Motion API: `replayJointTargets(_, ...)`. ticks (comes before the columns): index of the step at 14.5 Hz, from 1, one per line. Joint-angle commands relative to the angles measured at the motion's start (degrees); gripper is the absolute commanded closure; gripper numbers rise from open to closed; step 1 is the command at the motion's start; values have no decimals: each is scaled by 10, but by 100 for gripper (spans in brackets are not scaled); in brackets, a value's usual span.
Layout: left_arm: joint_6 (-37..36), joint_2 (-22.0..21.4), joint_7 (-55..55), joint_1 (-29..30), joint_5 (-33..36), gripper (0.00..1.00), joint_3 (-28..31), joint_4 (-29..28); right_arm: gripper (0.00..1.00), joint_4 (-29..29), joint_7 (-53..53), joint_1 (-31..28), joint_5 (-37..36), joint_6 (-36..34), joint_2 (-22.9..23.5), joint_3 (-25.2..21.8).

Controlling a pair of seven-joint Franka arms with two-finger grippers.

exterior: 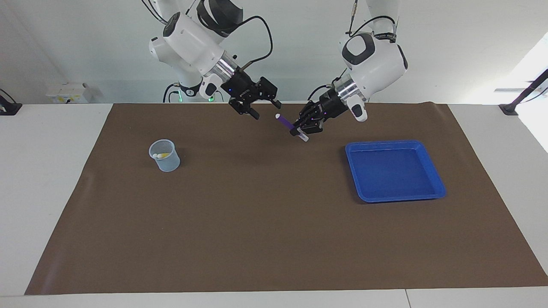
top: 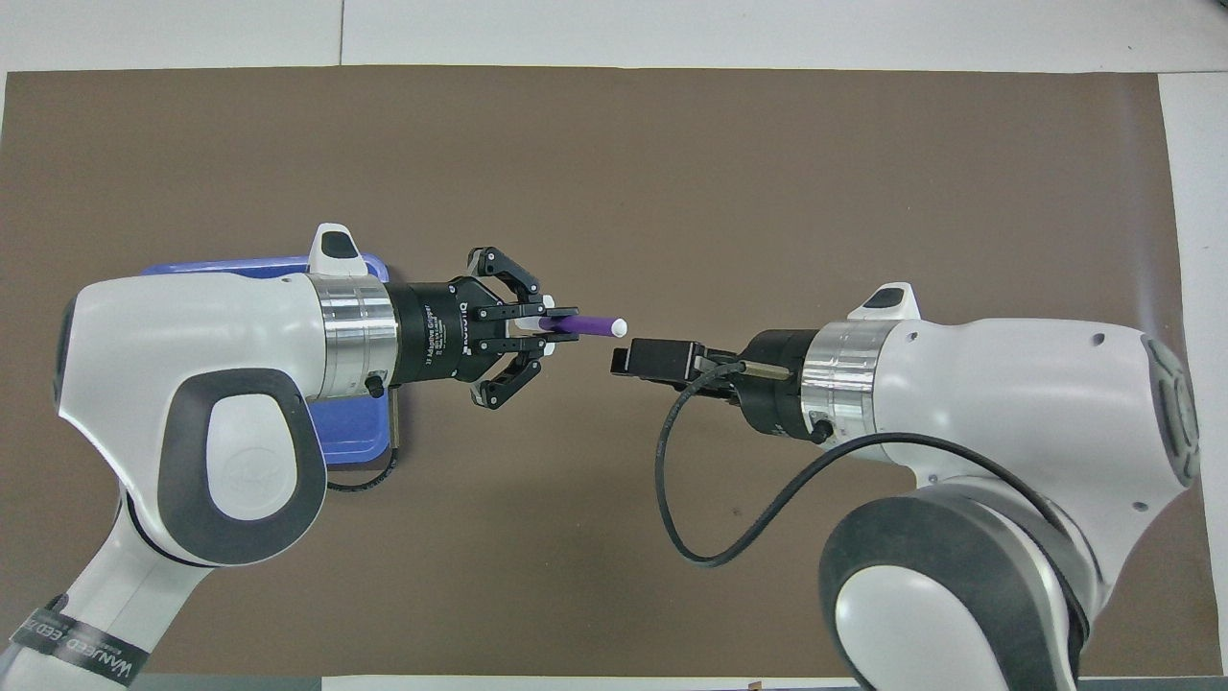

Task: Right arm passes pens to left for tray arrangement
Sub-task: 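Close the left gripper on the pen while the right gripper releases, then lower the pen into the tray with the left gripper while the right gripper returns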

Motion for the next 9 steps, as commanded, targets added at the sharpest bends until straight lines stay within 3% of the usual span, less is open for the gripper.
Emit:
replayJointTargets(1, -16, -2, 60, 31, 57, 100, 0, -16, 0, 14, -123, -68, -56, -114, -11, -1)
replayJointTargets(5, -117, 27, 217, 105, 162, 100, 0, -16, 0, 27, -394, -153, -153, -221, -11, 0)
replayJointTargets(9, -151, 50, 379, 149, 318, 100, 0, -16, 0, 45, -671, -180, -271, -266, -8, 0)
